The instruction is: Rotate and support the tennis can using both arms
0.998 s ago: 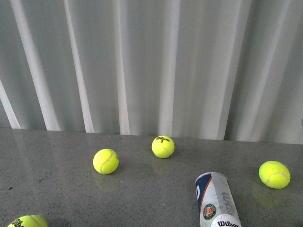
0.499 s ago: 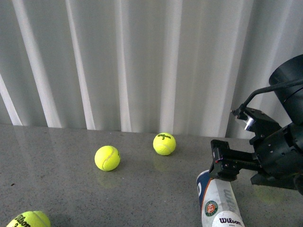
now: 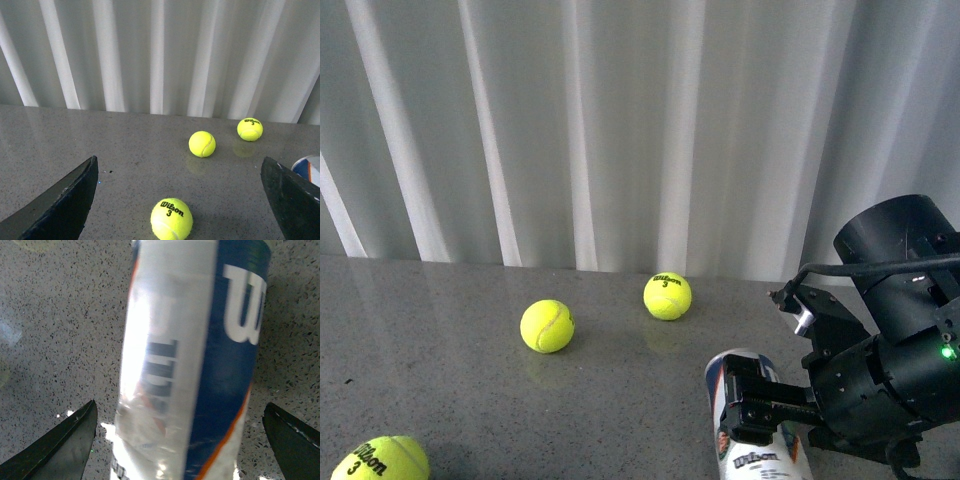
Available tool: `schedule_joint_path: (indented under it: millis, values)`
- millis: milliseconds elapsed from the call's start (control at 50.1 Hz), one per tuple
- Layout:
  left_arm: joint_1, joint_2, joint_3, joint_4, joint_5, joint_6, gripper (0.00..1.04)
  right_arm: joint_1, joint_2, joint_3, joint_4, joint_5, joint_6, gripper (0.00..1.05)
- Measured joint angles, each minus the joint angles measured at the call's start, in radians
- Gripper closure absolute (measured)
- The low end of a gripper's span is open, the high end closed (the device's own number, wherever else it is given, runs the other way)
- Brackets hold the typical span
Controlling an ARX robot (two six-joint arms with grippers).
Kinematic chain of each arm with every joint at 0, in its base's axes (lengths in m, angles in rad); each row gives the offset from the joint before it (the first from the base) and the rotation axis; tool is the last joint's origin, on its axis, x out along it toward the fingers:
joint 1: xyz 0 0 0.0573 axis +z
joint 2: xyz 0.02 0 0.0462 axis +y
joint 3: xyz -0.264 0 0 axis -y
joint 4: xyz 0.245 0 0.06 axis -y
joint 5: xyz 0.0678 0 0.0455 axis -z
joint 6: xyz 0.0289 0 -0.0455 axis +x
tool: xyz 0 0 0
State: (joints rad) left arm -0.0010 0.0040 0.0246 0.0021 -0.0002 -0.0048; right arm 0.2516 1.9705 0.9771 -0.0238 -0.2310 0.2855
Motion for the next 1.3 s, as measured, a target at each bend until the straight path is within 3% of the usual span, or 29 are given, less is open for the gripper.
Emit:
schedule_joint_path:
  millis: [599, 1038, 1297]
  values:
    - [0.000, 0.000, 0.000, 0.000, 0.000, 0.000, 0.07, -0.006, 0.060, -0.069, 0.100, 0.021, 0.000, 0.07]
    - [0.000, 0.000, 0.000, 0.000, 0.000, 0.000, 0.07, -0.009, 0.052, -0.070, 0.098, 0.050, -0.014, 0.63]
    - [0.000, 0.000, 0.000, 0.000, 0.000, 0.000, 0.07, 0.009, -0.031, -0.082, 0.084, 0.117, -0.131, 0.81]
